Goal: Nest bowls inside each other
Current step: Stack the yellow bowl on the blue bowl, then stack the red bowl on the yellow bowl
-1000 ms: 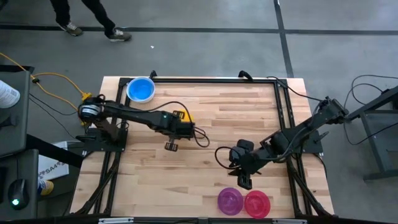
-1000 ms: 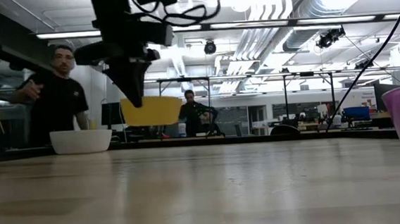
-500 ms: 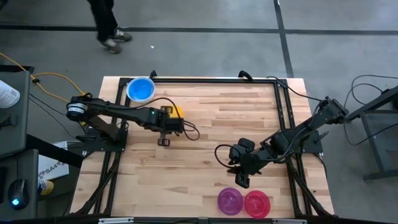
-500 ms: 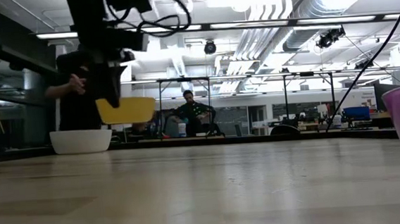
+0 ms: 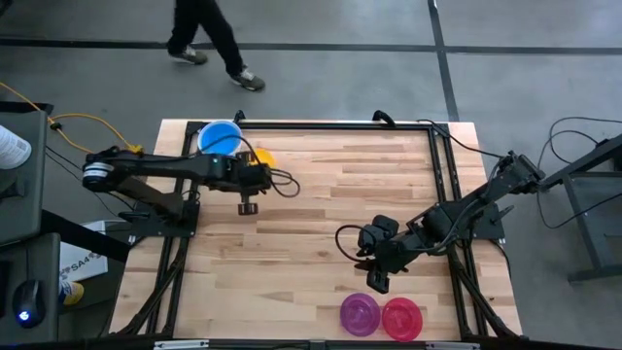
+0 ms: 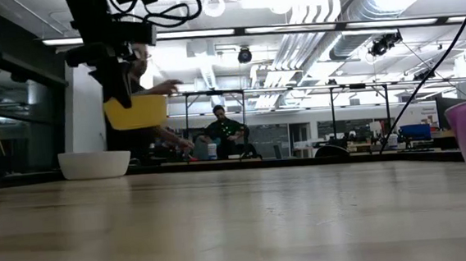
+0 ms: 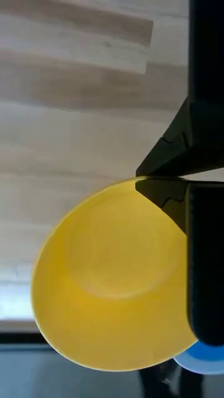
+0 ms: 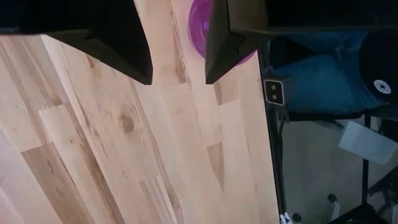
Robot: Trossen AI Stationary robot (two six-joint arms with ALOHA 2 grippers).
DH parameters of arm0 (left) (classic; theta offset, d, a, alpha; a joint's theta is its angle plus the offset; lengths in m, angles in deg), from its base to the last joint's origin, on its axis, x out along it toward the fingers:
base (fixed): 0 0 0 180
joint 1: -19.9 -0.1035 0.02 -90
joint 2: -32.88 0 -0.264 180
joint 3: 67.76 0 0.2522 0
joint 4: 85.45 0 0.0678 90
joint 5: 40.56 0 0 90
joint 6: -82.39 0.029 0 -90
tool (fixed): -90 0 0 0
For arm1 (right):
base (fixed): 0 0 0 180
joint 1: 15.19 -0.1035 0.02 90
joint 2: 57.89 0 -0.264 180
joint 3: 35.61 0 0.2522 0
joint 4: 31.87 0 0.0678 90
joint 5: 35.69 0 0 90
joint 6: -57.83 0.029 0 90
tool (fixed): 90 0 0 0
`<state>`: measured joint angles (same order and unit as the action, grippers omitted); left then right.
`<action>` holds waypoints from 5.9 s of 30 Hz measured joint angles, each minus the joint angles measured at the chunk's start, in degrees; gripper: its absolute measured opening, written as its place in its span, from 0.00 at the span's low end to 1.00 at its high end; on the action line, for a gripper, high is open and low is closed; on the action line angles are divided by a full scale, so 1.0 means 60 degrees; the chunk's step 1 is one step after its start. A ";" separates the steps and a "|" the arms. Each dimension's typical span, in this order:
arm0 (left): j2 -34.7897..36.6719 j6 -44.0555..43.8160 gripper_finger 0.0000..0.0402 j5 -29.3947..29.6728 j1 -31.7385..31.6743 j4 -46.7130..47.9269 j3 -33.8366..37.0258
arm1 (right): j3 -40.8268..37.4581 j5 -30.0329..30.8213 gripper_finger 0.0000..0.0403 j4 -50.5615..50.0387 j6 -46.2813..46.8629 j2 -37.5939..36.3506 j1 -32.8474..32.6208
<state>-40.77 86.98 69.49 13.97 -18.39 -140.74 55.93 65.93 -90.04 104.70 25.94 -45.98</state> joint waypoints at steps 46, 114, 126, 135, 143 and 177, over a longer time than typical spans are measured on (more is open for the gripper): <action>0.1573 0.0946 0.00 -0.0423 -0.5343 -0.0155 0.1231 | -0.0007 0.1082 0.35 -0.0063 0.0513 0.0004 -0.0871; -0.1639 0.0917 0.03 -0.1044 -0.7942 -0.2518 0.1987 | -0.0007 0.1045 0.35 -0.0070 0.0509 0.0004 -0.0998; -0.1570 0.1019 0.20 -0.1202 -0.7957 -0.2467 0.1612 | -0.0007 0.1073 0.35 -0.0067 0.0477 0.0004 -0.0994; -0.1574 0.1054 0.21 -0.1395 -0.7950 -0.2256 0.1439 | -0.0007 0.1077 0.35 -0.0067 0.0477 0.0004 -0.0994; -0.1567 0.1363 0.22 -0.1604 -0.7950 -0.2073 0.1428 | -0.0007 0.1078 0.35 -0.0067 0.0473 0.0004 -0.0994; -0.1110 0.0875 0.21 -0.2766 -0.4683 -0.0674 -0.0029 | -0.0007 0.1080 0.35 -0.0413 0.0481 0.0034 -0.0676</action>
<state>-47.43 92.23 52.89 -14.12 -22.43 -140.92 55.88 72.41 -92.52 107.59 26.14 -50.03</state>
